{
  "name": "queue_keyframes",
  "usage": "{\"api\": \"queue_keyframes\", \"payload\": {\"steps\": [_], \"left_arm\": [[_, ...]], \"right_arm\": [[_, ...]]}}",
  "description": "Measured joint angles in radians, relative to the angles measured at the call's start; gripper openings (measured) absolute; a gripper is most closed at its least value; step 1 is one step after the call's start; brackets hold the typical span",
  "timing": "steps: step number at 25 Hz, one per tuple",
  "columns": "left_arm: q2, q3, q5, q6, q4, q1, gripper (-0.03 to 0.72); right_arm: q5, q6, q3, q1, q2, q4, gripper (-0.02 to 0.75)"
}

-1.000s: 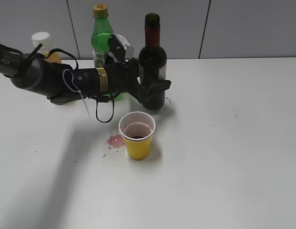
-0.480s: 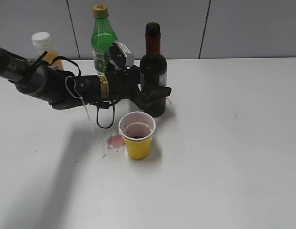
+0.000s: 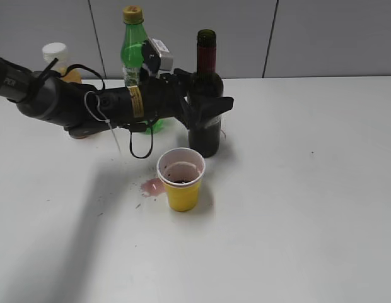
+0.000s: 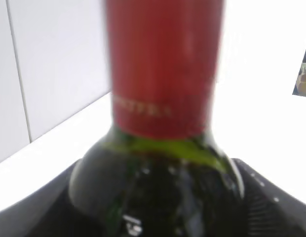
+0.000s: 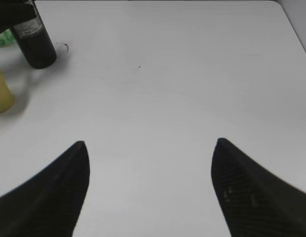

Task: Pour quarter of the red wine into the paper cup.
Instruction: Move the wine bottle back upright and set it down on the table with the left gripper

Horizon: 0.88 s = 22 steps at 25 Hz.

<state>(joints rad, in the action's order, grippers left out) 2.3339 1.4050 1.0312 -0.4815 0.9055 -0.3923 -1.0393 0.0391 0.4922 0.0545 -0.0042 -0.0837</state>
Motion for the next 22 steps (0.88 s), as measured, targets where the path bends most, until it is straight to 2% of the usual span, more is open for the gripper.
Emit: {"api": "queue_keyframes", "payload": {"steps": [10, 19, 22], "left_arm": [[-0.096, 0.000, -0.029, -0.048, 0.013, 0.000, 0.622], [-0.282, 0.001, -0.122, -0.167, 0.066, 0.000, 0.605], [-0.362, 0.002, -0.214, -0.237, 0.094, 0.000, 0.601]], "right_arm": [[0.001, 0.000, 0.000, 0.000, 0.000, 0.000, 0.582], [0.001, 0.000, 0.000, 0.000, 0.000, 0.000, 0.582], [0.001, 0.000, 0.000, 0.000, 0.000, 0.000, 0.582]]}}
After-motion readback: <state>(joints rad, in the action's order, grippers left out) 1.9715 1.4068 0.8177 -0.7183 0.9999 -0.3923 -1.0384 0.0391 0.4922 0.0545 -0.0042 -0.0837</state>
